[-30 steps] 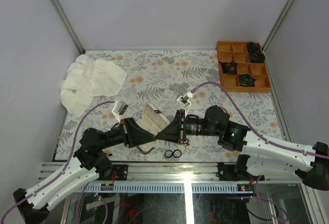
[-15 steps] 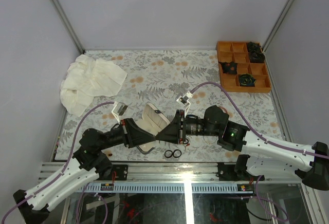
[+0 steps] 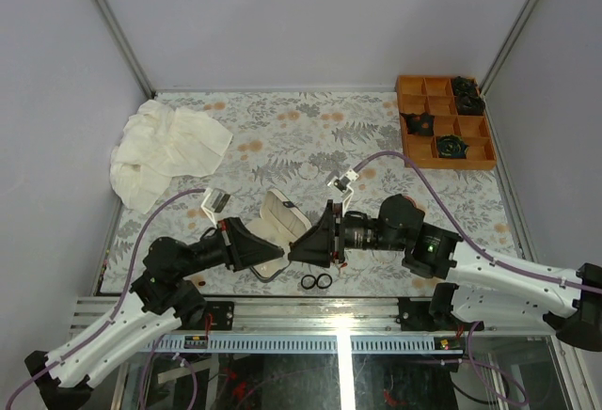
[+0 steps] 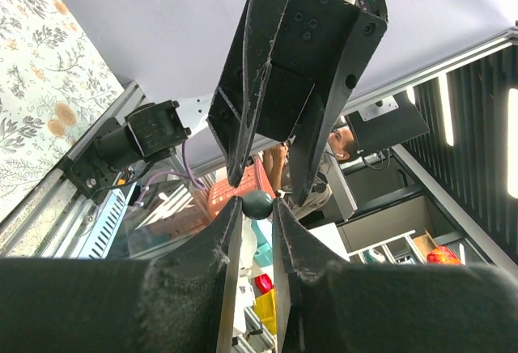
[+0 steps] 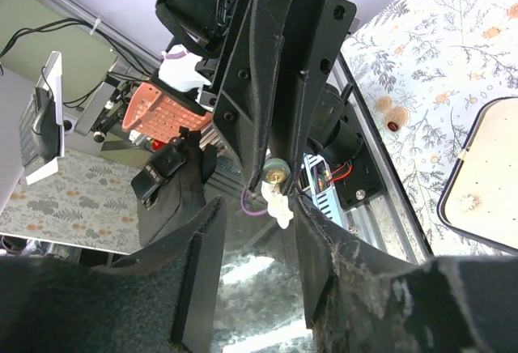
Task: Organize the mixed jewelry
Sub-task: Place the jewelry in the jewelry box.
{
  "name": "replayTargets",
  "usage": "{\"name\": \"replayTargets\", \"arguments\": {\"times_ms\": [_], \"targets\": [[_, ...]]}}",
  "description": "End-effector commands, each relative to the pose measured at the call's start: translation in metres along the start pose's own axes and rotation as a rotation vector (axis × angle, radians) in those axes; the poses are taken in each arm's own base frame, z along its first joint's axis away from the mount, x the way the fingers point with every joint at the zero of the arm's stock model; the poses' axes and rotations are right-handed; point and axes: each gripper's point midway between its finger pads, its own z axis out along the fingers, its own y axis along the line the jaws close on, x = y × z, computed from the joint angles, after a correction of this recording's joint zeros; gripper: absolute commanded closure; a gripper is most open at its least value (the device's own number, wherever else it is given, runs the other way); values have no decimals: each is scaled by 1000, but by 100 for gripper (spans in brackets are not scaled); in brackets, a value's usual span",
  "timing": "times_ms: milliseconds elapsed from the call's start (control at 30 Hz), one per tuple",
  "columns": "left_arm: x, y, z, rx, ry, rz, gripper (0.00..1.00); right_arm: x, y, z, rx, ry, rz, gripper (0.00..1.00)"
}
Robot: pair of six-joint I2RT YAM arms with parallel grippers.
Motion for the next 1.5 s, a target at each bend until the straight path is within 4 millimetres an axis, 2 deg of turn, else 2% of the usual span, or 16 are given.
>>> {"name": "replayTargets", "arguments": {"times_ms": [0, 167, 233, 433, 533, 667, 867, 1033, 1167, 1467], "targets": [[4, 8, -4, -12, -4, 1, 99, -13, 13, -10, -26, -51, -44, 53], [4, 19, -9, -44, -29, -12, 99, -13, -2, -22, 70, -59, -83, 45], [4, 24, -10, -63, -39, -18, 100, -13, -15, -28, 154, -53, -100, 44], [2, 44, -16, -137, -79, -39, 99, -21, -66, -60, 494, -36, -177, 43], [3, 58, -18, -177, -93, -56, 99, -33, -93, -82, 673, -64, -232, 42], [4, 78, -21, -230, -110, -74, 99, -48, -117, -103, 798, -95, -273, 41], [8, 107, -26, -307, -126, -104, 100, -51, -160, -118, 898, -80, -279, 41], [7, 120, -32, -376, -159, -139, 100, -53, -185, -126, 889, -94, -234, 41], [5, 126, -40, -453, -185, -175, 99, -51, -196, -132, 889, -87, -223, 41], [3, 134, -66, -623, -247, -246, 99, -50, -204, -140, 884, -118, -190, 41]]}}
